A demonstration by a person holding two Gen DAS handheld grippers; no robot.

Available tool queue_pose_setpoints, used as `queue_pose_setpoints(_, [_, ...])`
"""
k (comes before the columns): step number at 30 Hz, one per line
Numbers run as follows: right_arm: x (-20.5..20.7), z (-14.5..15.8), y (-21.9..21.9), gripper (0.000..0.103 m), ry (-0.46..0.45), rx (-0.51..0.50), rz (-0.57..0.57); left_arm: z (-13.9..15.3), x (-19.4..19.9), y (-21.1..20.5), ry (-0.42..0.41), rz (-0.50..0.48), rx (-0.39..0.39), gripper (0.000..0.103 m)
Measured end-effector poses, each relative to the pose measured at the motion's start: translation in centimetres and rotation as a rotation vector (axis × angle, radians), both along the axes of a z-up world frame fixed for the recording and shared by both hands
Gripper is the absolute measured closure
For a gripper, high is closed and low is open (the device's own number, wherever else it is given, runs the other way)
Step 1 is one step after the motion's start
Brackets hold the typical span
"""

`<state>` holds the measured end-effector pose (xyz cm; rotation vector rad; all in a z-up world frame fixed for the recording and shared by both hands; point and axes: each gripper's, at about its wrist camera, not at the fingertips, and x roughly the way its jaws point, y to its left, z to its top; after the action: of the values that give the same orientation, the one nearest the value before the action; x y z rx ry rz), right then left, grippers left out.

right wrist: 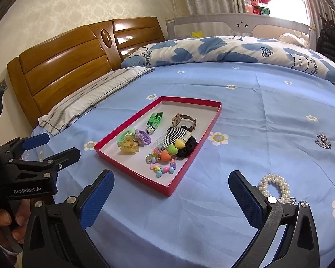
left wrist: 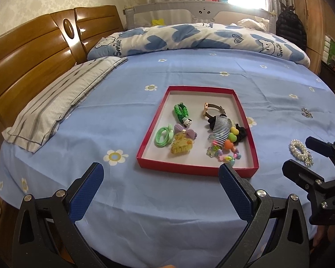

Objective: Organize jewelry

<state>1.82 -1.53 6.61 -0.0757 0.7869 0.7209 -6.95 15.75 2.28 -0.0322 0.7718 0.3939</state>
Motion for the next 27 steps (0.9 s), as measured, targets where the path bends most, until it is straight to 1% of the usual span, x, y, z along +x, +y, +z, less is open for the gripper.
queue_pose_setpoints(9, [0.05, -0.02, -0.05, 0.000, 0.001, 0.001, 0.000, 0.06, -0.11, 0.57, -0.003, 0.013, -0.019, 0.000])
queue_pose_setpoints(27, [0.09, 0.01, -0.14, 0.000, 0.005, -0.001, -0.003, -0.29, -0.14, 0.44, 0.004, 0.015, -0.020, 0.000])
